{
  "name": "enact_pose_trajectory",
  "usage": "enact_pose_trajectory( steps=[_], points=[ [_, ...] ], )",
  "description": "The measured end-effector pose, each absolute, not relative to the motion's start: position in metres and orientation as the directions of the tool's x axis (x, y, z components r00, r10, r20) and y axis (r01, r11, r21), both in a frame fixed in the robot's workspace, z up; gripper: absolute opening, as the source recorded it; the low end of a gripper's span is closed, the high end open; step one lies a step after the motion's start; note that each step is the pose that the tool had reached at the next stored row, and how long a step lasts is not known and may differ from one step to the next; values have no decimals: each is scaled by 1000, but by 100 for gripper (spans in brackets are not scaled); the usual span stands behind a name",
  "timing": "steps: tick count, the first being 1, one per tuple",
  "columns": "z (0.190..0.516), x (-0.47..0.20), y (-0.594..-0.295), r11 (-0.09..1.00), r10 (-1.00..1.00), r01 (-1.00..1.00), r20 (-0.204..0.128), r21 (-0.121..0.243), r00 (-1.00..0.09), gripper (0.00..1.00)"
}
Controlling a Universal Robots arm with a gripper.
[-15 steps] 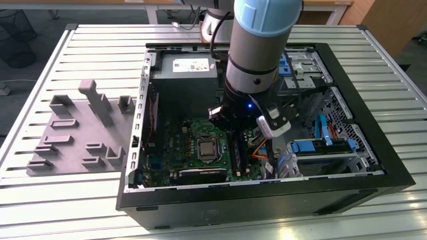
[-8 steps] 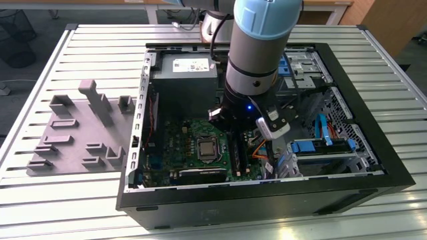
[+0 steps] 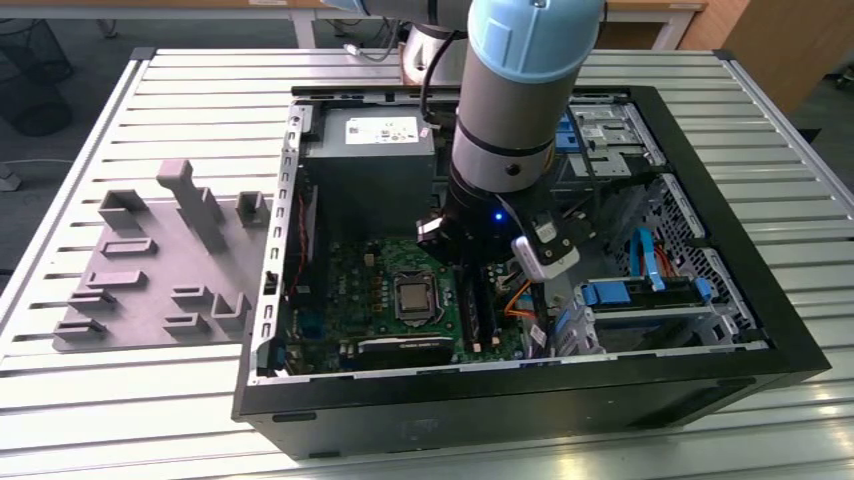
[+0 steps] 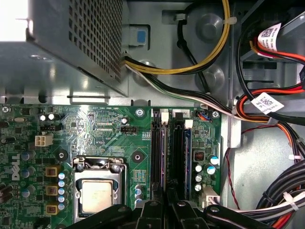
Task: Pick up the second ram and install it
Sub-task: 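Insert the second ram into the second slot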
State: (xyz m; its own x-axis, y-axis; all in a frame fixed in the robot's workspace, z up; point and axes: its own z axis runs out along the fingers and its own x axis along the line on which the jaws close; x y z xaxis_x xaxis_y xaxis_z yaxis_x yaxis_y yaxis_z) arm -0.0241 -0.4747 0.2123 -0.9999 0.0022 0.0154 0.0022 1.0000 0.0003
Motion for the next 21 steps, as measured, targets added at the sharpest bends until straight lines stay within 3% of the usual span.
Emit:
enact_pose_trajectory(
  steps=[21],
  points=[
    [209,-23,-477,1000,8,8,15,0,-1000,14]
  ],
)
